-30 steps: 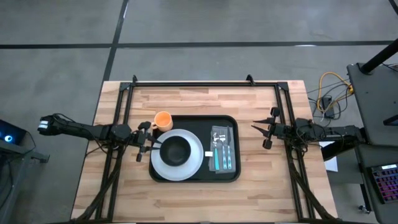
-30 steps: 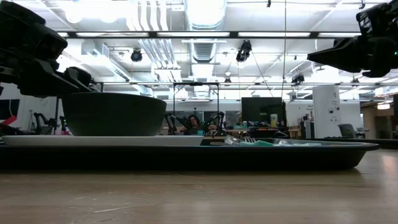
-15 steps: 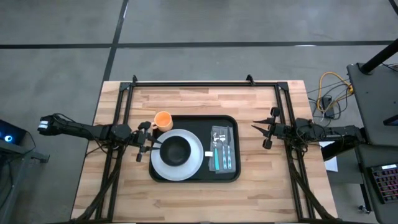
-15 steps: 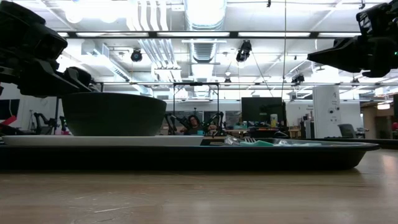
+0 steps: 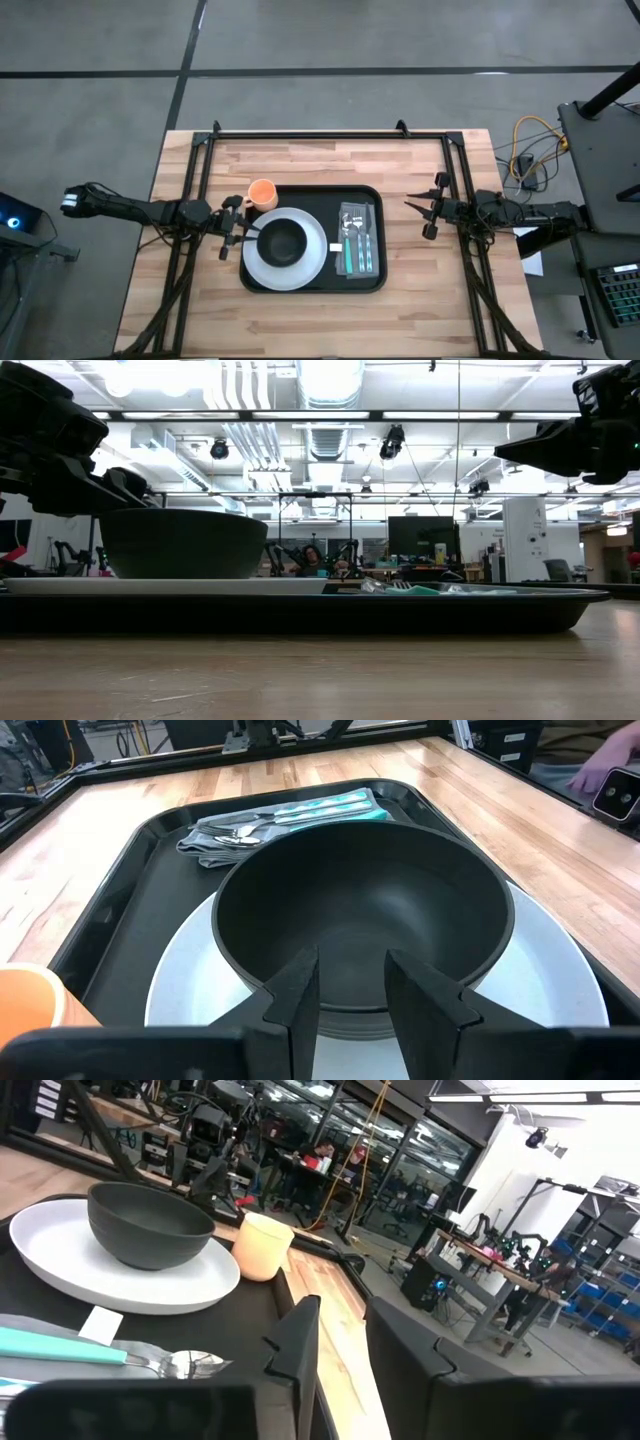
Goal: Set up tray
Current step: Return to Home Position
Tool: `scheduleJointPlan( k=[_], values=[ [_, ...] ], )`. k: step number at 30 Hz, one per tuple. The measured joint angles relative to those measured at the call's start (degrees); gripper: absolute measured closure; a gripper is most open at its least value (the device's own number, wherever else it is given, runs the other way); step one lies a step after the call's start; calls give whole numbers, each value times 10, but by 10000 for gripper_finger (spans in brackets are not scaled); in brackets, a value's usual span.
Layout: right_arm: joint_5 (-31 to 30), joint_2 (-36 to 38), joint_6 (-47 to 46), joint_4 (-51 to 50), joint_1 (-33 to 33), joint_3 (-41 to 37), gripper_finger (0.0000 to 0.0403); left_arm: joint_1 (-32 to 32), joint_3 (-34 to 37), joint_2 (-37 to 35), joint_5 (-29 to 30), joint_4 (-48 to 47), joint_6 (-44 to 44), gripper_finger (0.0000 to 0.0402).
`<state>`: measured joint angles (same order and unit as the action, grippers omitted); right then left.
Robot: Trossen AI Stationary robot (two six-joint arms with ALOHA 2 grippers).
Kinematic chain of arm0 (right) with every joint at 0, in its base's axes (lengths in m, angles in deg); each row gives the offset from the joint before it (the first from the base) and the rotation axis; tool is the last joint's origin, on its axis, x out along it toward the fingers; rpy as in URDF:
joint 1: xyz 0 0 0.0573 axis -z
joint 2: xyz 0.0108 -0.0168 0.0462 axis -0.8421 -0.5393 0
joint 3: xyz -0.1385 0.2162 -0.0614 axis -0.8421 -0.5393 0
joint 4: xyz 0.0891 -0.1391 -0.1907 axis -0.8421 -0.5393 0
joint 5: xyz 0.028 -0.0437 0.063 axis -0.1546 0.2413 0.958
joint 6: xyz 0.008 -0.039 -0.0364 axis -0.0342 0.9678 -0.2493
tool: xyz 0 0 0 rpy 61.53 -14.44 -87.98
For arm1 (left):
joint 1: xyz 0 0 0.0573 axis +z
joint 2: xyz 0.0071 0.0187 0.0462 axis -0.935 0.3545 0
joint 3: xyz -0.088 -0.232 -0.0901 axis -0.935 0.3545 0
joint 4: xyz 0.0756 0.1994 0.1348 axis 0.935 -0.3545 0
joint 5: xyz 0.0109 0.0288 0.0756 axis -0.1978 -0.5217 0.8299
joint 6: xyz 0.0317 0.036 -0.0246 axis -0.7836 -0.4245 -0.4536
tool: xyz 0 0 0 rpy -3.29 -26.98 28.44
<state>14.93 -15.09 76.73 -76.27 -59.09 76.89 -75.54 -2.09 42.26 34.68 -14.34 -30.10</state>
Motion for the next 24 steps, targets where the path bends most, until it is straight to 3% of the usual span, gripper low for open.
scheduleJointPlan(
  k=[24],
  values=[
    [0,0,0,0,0,0,319,0,0,0,0,0,0,305]
  ],
)
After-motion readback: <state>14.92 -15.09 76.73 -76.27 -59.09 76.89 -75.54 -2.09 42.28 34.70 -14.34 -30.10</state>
